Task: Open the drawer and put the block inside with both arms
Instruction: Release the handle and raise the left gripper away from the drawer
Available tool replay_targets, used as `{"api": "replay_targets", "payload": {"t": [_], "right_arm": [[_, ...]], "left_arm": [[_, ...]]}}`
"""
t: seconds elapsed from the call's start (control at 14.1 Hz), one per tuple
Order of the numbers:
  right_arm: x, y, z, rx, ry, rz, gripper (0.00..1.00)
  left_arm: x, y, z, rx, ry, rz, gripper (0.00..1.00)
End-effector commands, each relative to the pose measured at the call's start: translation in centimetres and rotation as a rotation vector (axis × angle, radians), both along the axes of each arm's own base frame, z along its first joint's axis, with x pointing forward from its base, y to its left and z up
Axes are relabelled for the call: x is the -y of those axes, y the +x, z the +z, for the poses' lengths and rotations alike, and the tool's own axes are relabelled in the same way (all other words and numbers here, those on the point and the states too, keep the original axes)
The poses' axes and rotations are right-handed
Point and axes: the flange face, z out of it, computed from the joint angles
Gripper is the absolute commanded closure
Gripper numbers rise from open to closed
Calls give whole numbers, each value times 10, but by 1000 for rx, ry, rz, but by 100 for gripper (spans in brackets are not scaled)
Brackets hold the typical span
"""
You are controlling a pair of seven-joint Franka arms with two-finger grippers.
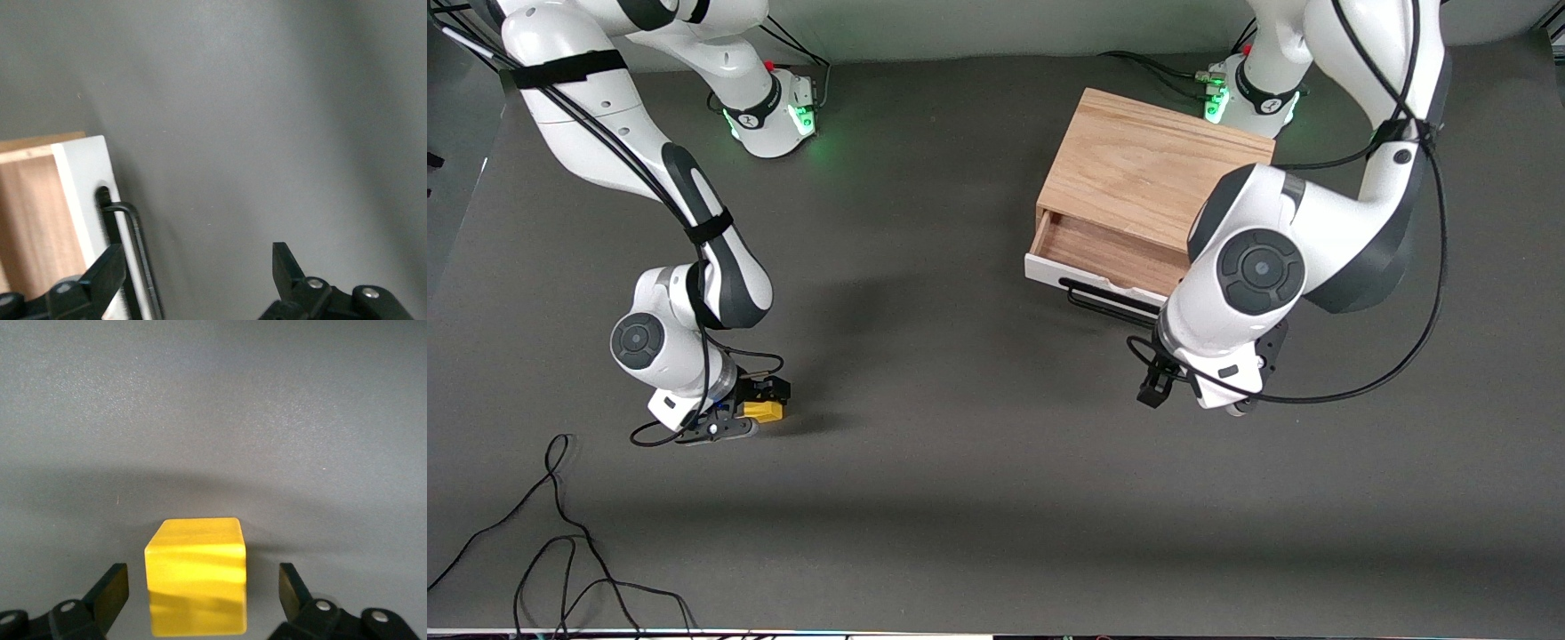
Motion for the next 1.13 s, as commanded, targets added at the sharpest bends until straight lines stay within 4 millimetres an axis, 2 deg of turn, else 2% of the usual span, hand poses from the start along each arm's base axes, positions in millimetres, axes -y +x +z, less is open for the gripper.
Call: {"api": "replay_targets", "payload": {"t": [0.0, 0.14, 0.28, 0.43, 0.5, 0.71, 0.85, 0.92, 0.99, 1.06], "right_arm": [[2, 0, 6, 9, 5, 26, 11], [3, 2, 10, 17, 6, 36, 36], [0, 12, 21, 43, 8, 37, 57], [-3, 17, 27, 35, 11, 26, 74], [-5, 21, 33, 21, 12, 21, 80], [-9, 33, 54, -7, 15, 9, 84], [-21, 38, 69, -32, 21, -24, 84], [-36, 40, 80, -48, 26, -48, 84], [-64, 41, 96, -62, 31, -61, 84], [-85, 42, 112, -75, 30, -89, 84]], "left_arm": [[-24, -4, 21, -19, 17, -49, 1], [-25, -3, 19, -22, 18, -49, 1], [-27, -4, 24, -16, 22, -85, 1], [-36, -13, 57, 6, 16, -251, 1], [-45, -20, 69, -24, 22, -334, 1], [-96, -29, 113, -44, 15, -497, 1], [-123, -32, 138, -55, -1, -671, 1], [-137, -32, 143, -69, -12, -751, 1], [-148, -30, 149, -64, -20, -819, 1], [-150, -29, 149, -64, -25, -861, 1]]}}
